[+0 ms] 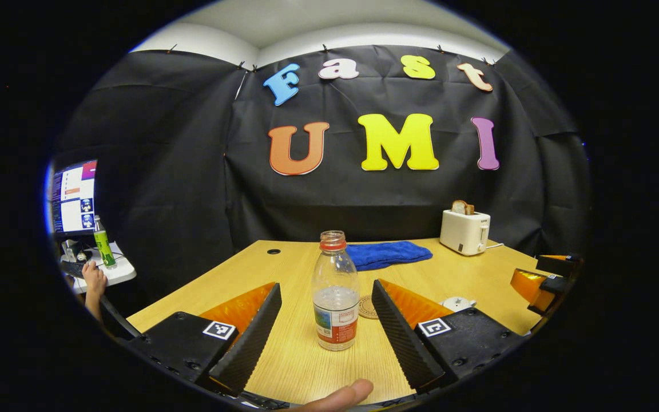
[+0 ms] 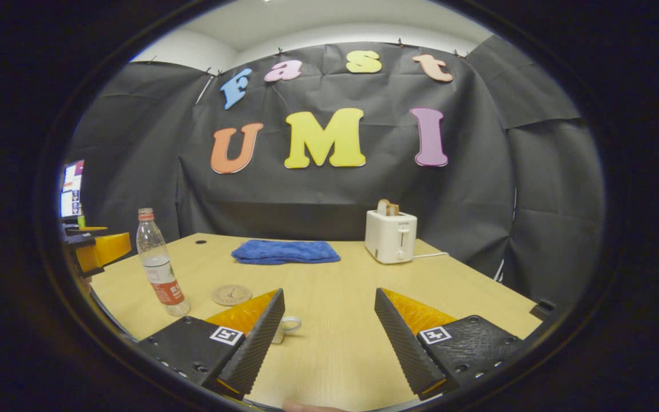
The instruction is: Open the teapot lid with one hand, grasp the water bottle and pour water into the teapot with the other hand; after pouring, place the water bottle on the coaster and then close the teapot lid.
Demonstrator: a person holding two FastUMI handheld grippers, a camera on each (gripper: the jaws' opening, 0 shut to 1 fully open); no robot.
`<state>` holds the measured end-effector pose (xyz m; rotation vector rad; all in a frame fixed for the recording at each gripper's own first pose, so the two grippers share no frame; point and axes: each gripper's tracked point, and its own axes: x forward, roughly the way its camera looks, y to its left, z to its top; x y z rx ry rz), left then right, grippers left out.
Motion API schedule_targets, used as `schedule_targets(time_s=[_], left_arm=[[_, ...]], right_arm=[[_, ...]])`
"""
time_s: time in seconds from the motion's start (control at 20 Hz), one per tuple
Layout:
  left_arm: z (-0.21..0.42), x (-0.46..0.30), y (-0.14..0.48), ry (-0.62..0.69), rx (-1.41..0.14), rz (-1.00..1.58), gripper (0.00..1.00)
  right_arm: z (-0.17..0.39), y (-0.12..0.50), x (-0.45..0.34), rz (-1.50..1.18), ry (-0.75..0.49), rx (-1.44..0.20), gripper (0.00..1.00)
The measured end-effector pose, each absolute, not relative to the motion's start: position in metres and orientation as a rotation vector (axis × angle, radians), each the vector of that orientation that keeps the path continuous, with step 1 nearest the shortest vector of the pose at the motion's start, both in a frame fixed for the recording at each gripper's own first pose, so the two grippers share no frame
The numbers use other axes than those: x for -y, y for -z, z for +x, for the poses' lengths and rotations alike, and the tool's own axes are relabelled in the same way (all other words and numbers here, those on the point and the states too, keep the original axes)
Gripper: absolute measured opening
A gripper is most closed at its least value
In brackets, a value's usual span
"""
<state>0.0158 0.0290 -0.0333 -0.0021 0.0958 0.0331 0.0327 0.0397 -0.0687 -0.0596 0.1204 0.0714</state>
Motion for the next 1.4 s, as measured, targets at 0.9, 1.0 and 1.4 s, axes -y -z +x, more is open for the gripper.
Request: schedule_targets(time_s=[0.9, 1.0, 1.4], left_arm=[[0.032, -0.045, 0.061, -0.054, -0.156, 0.02, 1.0], [0.033, -0.037, 0.063, -0.022, -0.167, 0.018, 1.0], [0.036, -0.018, 0.072, 0.036, -0.181, 0.019, 1.0]], right_arm=[[0.102, 0.131, -0.123, -0.03, -0.177, -0.25, 0.39], [0.102, 0.124, -0.124, -0.009, -0.193, -0.24, 0.26], [0.101, 0.12, -0.129, -0.068, -0.24, -0.207, 0.02]])
